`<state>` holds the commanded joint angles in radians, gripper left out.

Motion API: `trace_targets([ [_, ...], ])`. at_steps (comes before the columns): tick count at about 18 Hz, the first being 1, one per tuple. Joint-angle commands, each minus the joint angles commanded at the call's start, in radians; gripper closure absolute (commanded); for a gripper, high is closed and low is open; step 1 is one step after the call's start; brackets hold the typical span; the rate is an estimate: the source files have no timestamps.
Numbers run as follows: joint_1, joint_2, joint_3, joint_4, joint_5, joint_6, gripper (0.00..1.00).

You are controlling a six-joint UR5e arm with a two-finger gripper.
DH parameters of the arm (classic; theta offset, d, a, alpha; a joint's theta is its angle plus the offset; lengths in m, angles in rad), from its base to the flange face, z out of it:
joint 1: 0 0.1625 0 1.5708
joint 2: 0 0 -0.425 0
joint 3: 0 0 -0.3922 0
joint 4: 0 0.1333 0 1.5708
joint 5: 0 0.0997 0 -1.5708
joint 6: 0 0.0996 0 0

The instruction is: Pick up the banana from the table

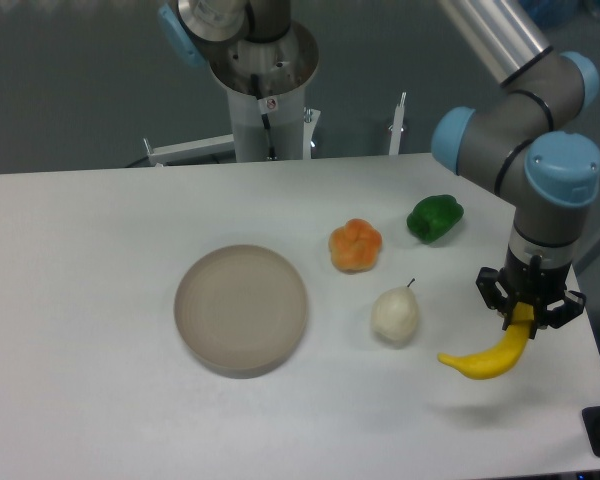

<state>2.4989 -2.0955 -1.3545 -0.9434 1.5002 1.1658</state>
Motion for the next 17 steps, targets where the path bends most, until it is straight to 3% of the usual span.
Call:
trace_targets([
  [6, -0.028, 0.021, 0.054, -0.071, 0.002, 0.002, 0.72],
  [17, -0.054, 0.018, 0.051, -0.058, 0.031, 0.009, 0.72],
])
